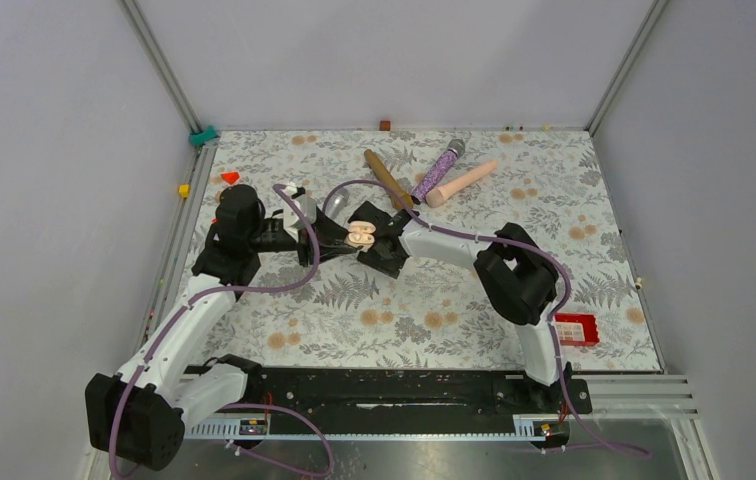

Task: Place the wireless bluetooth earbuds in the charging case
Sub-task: Pick up the earbud from the center of the board.

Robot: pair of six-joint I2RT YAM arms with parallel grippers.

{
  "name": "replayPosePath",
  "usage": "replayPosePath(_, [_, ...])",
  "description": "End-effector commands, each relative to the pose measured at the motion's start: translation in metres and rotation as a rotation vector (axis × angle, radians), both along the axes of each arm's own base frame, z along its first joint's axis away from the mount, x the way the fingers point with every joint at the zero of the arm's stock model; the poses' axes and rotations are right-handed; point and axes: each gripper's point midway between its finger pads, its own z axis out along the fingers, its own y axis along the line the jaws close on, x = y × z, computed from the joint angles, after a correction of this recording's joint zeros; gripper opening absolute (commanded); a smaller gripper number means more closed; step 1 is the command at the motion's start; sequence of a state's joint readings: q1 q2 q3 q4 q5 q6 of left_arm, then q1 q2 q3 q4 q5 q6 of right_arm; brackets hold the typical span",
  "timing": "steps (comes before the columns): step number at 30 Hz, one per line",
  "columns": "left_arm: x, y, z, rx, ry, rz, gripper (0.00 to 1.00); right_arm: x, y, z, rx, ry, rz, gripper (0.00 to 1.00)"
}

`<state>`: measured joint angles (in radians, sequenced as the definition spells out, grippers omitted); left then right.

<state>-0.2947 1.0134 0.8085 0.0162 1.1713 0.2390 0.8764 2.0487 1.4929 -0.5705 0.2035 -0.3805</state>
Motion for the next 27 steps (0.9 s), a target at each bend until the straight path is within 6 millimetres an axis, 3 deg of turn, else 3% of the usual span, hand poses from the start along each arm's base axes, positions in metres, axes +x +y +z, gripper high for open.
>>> replayPosePath(1, [-0.006,0.001,0.012,-0.021,-0.069,-0.034,0.0,0.009,0.007,0.006,-0.015,-0.043,-0.006,0.54])
replayPosePath(27, [-0.007,0.002,0.012,-0.023,-0.072,-0.04,0.0,0.009,0.005,-0.011,-0.13,-0.085,0.02,0.44])
